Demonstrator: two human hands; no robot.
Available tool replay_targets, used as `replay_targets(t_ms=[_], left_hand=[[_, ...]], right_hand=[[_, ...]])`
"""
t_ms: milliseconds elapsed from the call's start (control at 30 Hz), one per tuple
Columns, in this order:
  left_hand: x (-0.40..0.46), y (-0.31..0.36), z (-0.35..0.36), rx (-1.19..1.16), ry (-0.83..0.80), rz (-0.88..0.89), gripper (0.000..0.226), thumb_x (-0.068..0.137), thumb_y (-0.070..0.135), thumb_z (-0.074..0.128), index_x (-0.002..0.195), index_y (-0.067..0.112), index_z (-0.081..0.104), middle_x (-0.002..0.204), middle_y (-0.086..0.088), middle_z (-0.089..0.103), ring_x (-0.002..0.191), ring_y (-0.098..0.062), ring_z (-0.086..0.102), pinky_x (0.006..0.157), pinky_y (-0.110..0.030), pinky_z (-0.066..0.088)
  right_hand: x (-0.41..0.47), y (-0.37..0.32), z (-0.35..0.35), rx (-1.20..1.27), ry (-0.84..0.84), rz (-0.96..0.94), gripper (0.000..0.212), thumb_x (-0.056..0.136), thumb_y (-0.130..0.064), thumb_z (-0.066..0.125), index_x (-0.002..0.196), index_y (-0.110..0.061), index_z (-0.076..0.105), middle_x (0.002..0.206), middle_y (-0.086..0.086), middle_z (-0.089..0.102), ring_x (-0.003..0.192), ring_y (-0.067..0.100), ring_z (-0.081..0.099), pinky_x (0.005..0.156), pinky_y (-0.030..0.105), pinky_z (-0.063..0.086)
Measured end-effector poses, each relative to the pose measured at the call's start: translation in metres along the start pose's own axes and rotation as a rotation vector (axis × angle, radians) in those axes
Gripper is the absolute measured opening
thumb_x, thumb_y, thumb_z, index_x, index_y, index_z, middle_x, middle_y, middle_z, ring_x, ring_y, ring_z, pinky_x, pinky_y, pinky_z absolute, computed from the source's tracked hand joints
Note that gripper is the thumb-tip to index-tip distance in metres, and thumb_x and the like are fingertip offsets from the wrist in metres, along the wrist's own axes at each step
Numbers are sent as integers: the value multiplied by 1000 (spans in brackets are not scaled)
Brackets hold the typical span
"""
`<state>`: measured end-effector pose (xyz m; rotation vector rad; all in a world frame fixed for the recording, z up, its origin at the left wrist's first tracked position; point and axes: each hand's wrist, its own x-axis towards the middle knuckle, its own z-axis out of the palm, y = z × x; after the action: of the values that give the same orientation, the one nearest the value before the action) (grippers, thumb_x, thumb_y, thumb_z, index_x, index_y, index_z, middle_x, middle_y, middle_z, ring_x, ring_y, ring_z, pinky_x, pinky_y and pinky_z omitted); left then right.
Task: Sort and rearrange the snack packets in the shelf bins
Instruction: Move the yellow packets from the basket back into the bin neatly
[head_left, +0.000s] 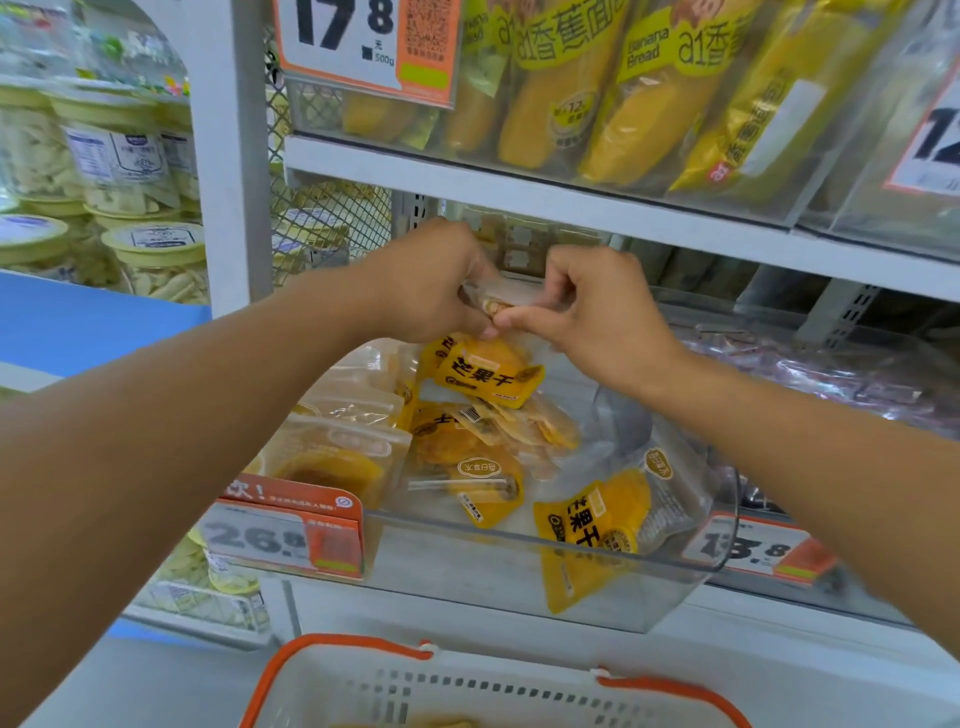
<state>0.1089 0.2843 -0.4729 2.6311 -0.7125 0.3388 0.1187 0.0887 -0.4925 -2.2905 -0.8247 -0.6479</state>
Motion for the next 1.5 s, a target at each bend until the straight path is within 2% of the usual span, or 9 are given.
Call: replay_targets(t_ms=[200,333,467,633,933,1100,1267,1400,1500], left_hand=[[-1,-6,-4,99,116,-83,32,78,24,84,102,7,75,94,-9,73,92,-27,68,77,-26,44],[-3,-14,-6,196,126,-135,41,75,31,86,101,3,71,107,-16,71,103,-34,65,89,-43,53],[-6,-15,-5,261,91,-108,22,80,29,82,82,15,65,86,-6,66,92,-32,62,75,-34,47],[-6,-17,-3,286,106,-134,29,82,27,79,77,20,51,84,-4,55,90,-32,59,72,-33,40],[-4,-6,2,308,141,-257,42,85,26,76,64,18,40,69,0,38,76,-26,48,65,-33,36],[-6,-8,2,230,48,-164,21,83,23,78,78,13,60,85,-5,59,90,-28,58,75,-36,47],[-10,-13,6,129,-69,-106,18,83,15,78,86,21,62,87,3,64,89,-22,61,79,-38,51],[-9,-17,8,153,-54,-167,49,91,20,70,134,26,47,121,-2,62,113,-26,56,95,-42,47],[-6,-17,7,248,-132,-195,71,94,26,66,153,21,27,145,-6,49,132,-29,46,107,-45,40]], right_hand=[[2,11,-14,-262,-878,797,85,73,-60,79,135,-8,53,128,13,61,108,28,65,89,41,59],[2,17,13,-284,-1075,476,93,78,-69,68,155,-33,31,161,-5,31,145,23,36,116,44,36],[7,6,45,-333,-1197,496,110,60,-95,56,141,-21,50,146,0,51,130,23,49,113,45,38],[0,7,61,-355,-1146,539,93,73,-80,63,136,-12,54,140,9,57,125,27,54,110,43,42],[-30,-8,23,-273,-1452,285,64,91,-59,60,150,-48,36,150,-10,43,136,16,42,115,39,36],[-4,-8,-9,-203,-937,433,49,74,-59,80,98,-16,75,91,-1,73,83,13,69,75,30,59],[13,7,16,105,-665,692,112,65,-30,94,155,-20,28,152,2,43,128,22,52,90,37,57],[19,30,39,350,-473,758,88,72,-24,90,146,-22,43,133,3,61,114,22,65,83,41,61],[23,30,44,298,-623,816,72,71,-22,90,132,-10,54,125,9,65,109,28,67,82,46,62]])
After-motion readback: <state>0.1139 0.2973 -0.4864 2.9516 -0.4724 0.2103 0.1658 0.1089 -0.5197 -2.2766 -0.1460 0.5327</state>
